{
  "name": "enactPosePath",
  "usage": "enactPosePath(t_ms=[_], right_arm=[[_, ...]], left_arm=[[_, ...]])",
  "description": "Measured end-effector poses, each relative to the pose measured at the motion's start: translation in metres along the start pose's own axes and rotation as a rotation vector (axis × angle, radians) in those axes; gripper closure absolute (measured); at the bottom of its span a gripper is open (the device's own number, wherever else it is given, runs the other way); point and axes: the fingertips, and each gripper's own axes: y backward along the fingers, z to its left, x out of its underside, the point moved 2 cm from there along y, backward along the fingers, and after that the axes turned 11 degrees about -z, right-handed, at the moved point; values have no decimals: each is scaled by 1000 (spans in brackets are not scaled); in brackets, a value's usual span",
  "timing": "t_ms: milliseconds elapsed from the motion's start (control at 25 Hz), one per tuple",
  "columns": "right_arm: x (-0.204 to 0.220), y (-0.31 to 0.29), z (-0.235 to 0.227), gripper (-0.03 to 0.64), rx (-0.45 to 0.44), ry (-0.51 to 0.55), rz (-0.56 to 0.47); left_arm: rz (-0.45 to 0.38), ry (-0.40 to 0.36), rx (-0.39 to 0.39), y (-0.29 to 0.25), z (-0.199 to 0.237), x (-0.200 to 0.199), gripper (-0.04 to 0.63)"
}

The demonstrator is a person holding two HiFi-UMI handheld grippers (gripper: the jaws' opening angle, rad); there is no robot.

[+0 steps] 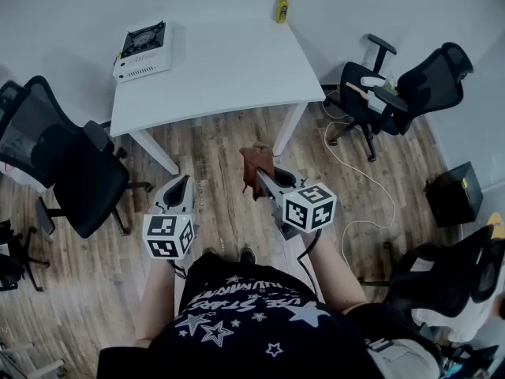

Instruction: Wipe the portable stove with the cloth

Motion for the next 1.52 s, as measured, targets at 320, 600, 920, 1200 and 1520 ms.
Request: enactPosePath(t_ms=[320, 600, 920, 1200, 1520], right_arm=[[1, 1, -12, 546, 12, -7, 8], [-6, 4, -19, 546, -2, -9, -13], [-22, 7, -29, 545, -11, 3, -53], [-22, -34, -39, 545, -8, -12, -35], [-29, -130, -56, 545, 22, -10, -8]], left_arm=[[13, -3, 11, -8, -12, 3, 588], [-14, -10, -13, -13, -18, -5, 588], [-42, 25, -77, -14, -2, -11, 588], [-37, 43, -118, -26, 42, -7, 588], [-49, 77, -121, -84, 135, -11, 588]])
